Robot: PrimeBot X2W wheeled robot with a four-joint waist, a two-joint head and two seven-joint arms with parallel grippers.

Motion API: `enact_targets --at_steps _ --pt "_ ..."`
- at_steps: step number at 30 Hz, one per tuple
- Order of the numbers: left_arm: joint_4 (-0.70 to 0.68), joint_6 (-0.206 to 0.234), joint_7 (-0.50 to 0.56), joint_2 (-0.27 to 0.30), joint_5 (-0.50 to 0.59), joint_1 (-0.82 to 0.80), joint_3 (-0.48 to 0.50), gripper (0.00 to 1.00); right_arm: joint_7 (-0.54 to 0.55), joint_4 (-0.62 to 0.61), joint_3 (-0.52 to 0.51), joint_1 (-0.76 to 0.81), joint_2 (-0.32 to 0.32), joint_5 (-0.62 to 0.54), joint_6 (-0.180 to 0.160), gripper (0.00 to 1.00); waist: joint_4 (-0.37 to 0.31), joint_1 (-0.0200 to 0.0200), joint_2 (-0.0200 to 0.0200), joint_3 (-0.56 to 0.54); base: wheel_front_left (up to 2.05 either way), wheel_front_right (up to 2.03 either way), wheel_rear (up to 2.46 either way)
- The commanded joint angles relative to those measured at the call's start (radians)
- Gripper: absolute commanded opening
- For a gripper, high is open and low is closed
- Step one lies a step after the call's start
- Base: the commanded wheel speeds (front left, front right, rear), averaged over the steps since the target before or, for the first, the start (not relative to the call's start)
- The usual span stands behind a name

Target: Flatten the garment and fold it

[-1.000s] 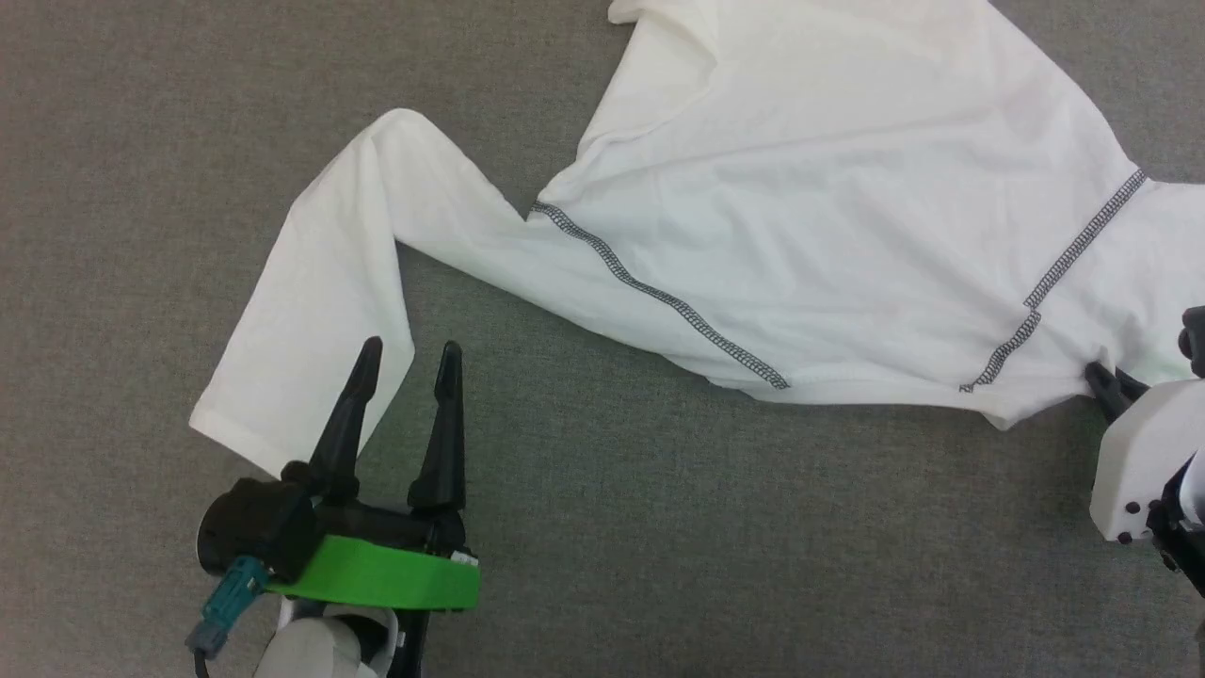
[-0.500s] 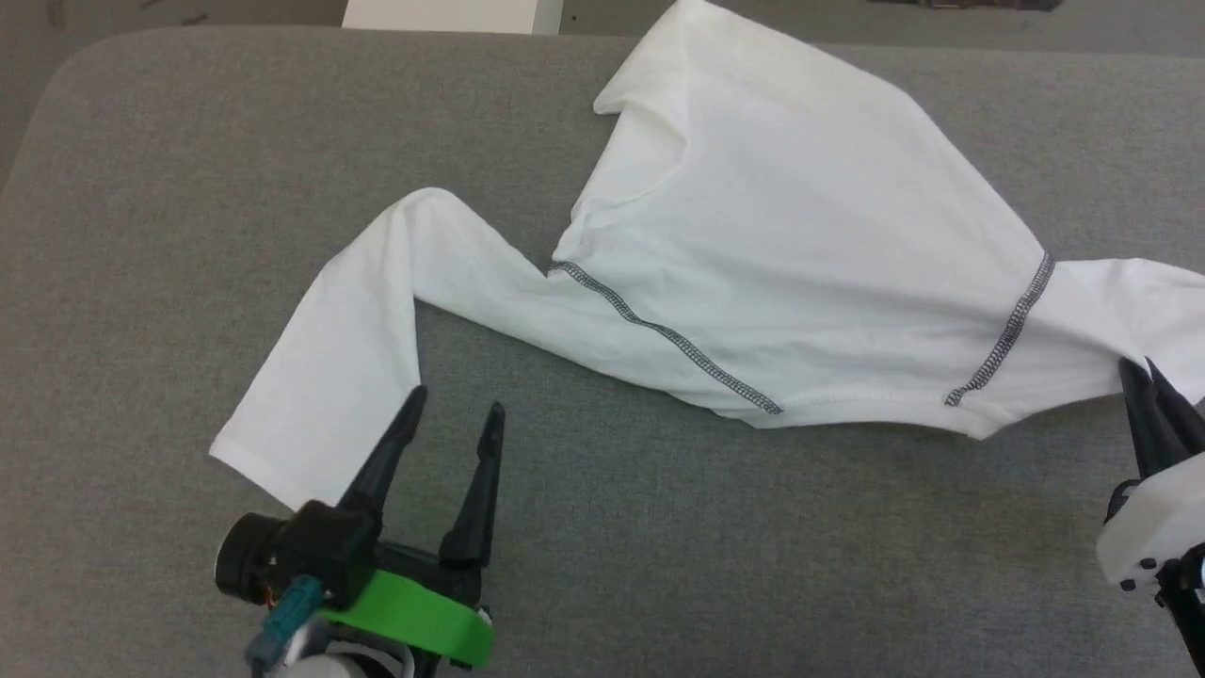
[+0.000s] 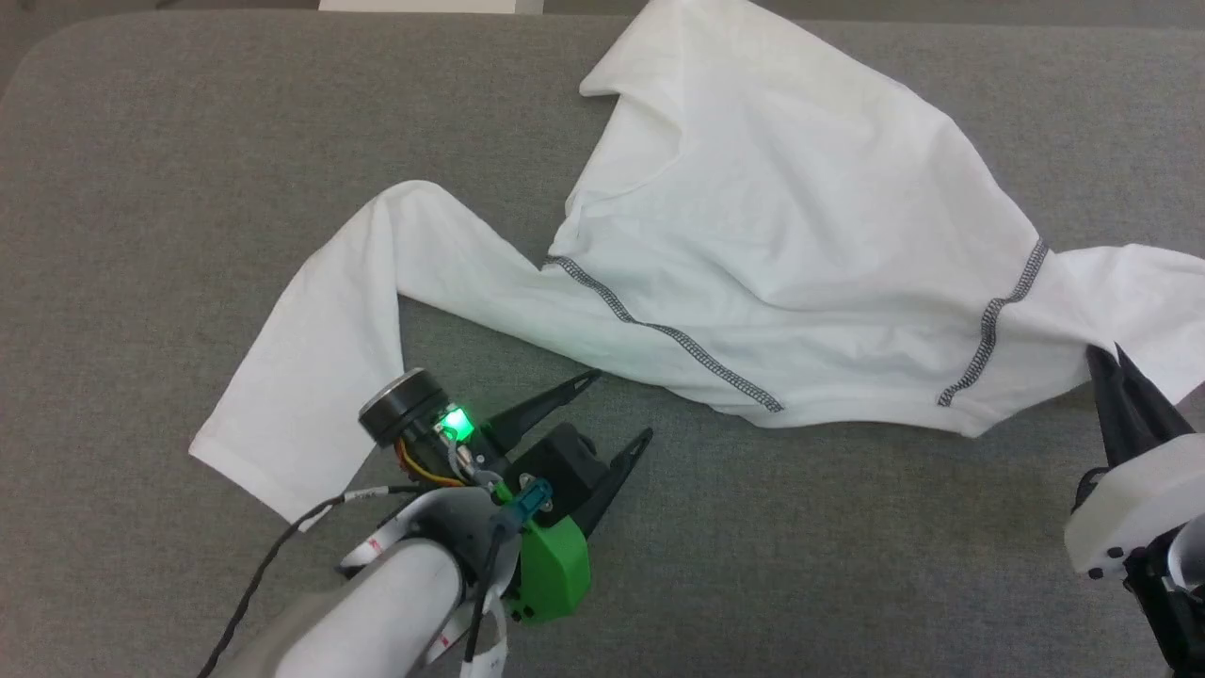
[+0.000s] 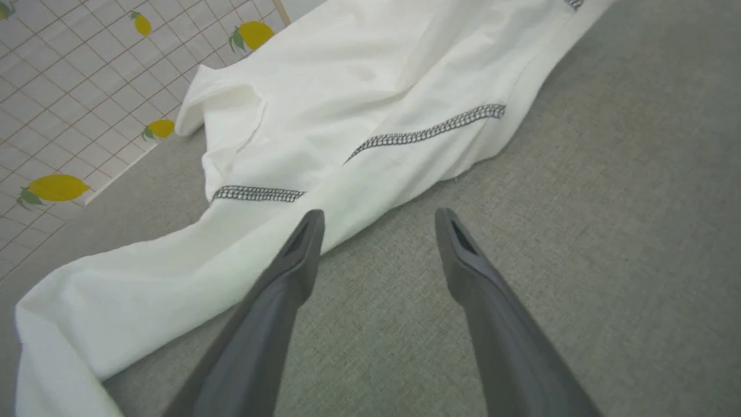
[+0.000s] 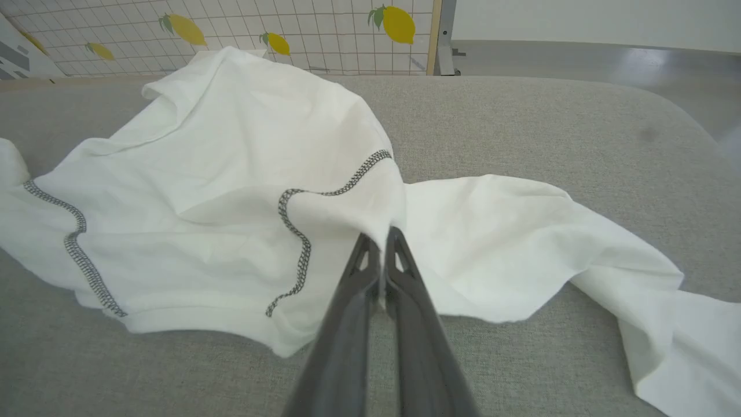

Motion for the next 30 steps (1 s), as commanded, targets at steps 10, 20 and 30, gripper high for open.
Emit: enact_targets --at_steps 10,20,30 --pt "0.202 -0.003 -0.013 0.038 -0.04 -0.216 -0.186 1.0 -0.015 0.005 0.035 -0.05 -0.002 0.0 -0.002 0.0 -0.051 -0.0001 -0.0001 0.081 0.0 0.0 0.0" --pt "0.354 -0.003 -0.07 -0.012 -0.067 -0.27 -0.207 0.25 -0.03 0.011 0.041 -0.054 -0.001 0.002 -0.002 0.0 -0.066 -0.0001 -0.0001 0.119 0.0 0.0 0.0" --pt "0.406 0.027 -0.144 -0.027 -0.16 -0.248 -0.147 0.0 -0.049 0.007 0.045 -0.071 0.0 0.0 -0.002 0.0 -0.063 -0.0001 -0.0001 0.094 0.0 0.0 0.0"
